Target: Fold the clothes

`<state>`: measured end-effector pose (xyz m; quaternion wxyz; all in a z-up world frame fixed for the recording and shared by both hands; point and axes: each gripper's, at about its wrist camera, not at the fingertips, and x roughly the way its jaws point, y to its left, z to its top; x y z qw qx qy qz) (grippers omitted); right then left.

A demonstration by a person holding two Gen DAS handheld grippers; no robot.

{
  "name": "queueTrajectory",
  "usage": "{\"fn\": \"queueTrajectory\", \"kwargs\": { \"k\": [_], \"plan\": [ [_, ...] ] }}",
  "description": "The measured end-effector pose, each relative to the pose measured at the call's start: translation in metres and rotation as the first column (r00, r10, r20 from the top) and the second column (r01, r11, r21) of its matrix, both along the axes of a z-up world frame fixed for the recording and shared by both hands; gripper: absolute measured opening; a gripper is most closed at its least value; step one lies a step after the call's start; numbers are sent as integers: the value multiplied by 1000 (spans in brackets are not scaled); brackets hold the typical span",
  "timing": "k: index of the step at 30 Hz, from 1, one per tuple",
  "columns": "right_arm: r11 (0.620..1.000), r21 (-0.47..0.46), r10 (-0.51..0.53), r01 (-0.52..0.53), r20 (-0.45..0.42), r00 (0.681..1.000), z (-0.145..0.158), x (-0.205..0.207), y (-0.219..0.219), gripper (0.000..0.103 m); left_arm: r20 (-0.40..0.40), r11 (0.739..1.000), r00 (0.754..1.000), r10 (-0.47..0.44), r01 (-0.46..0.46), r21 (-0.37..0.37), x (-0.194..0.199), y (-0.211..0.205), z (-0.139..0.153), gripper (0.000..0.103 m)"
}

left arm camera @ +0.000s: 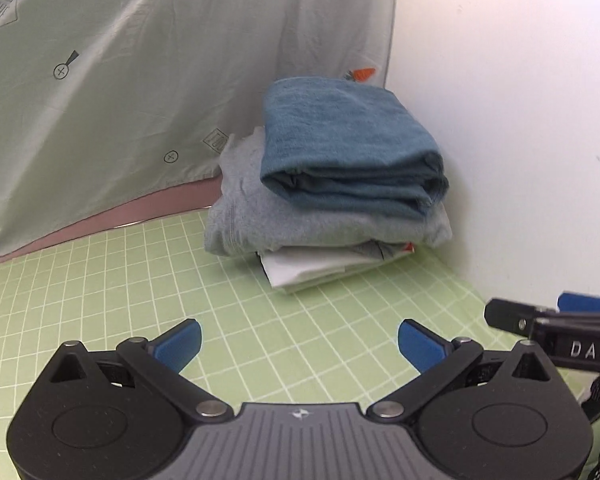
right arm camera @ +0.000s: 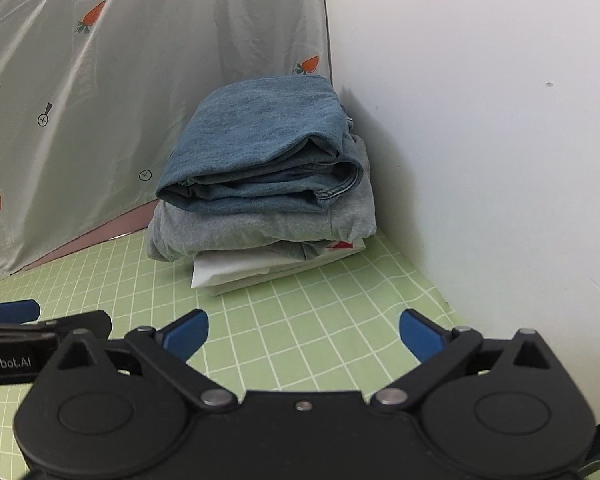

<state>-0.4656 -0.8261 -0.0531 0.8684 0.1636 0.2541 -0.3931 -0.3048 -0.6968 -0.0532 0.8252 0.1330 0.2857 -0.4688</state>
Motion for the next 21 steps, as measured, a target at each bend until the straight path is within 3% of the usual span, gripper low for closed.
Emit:
{"fn": "queueTrajectory", "kwargs": {
  "k": [10, 21],
  "plan": [
    [1000, -3, -4, 4, 5, 1000, 3, -7, 11, 103, 39, 1000, 999, -29, 29, 4, -10, 4, 3, 103],
    [1000, -5, -14, 14, 10, 1000, 4, -9, 10, 103, 25, 1000, 1000, -15, 15, -5, -4, 4, 5, 103]
  ]
}}
